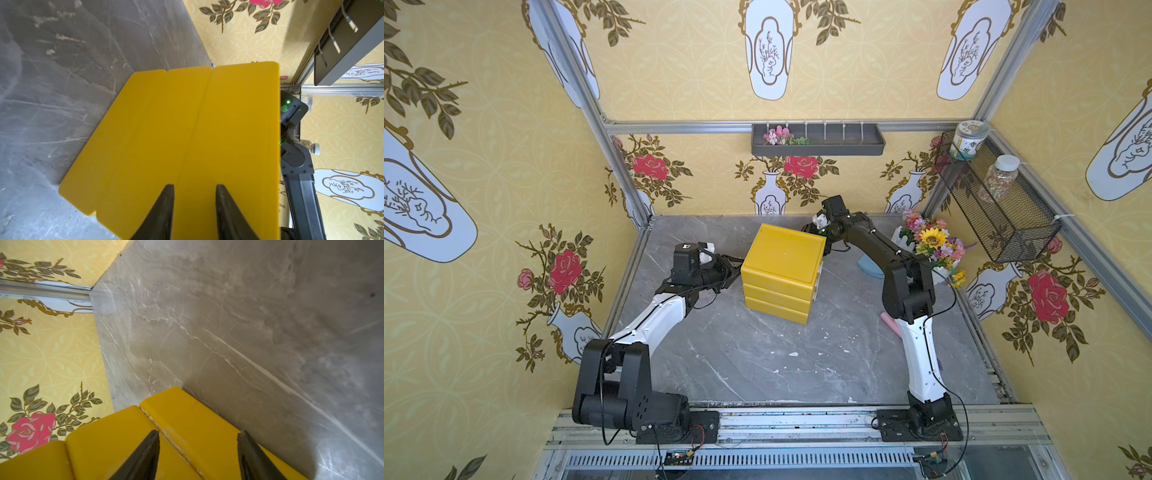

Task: Take the seed bags out of the drawer
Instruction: Adjust the storage box at the center of the board.

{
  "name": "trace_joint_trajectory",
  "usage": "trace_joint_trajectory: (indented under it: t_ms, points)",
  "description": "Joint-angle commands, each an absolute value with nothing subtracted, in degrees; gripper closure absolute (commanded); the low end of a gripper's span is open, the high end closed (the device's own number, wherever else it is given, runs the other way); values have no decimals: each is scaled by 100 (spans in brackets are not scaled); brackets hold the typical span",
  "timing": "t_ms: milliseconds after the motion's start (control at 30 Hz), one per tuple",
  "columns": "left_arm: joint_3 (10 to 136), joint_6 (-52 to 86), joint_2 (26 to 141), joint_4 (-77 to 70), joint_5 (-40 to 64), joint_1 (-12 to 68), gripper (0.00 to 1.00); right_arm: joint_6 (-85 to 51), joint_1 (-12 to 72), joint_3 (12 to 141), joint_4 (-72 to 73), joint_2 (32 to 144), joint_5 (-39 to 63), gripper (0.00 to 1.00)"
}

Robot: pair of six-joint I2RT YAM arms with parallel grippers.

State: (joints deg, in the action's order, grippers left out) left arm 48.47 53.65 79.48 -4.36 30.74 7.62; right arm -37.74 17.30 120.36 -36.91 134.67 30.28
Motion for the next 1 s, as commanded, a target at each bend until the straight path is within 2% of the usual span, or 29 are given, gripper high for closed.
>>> trace_joint_trajectory:
  t_ms: [0, 233, 367, 400, 633, 967]
  points:
    - [5196, 5139, 7850, 261, 2654, 705, 58, -3943, 1500, 12125, -3851, 13370, 2817, 36]
    - [6046, 4866, 7725, 985, 2297, 471, 56, -3668, 842, 11618, -4293, 12672, 2288, 35]
    - [6653, 4460, 7897, 1523, 2141, 453, 55, -3306, 747, 10544, -4290, 11975, 2224, 37]
    - [6844, 4323, 8007, 1687, 2132, 457, 50, -3239, 764, 10221, -4273, 11779, 2235, 38]
    - [7852, 3362, 8623, 2678, 1519, 701, 50, -3046, 1146, 8328, -3917, 10908, 2409, 41]
    - [7900, 2990, 8755, 2653, 1529, 964, 48, -3217, 1792, 8547, -3744, 11397, 2501, 42]
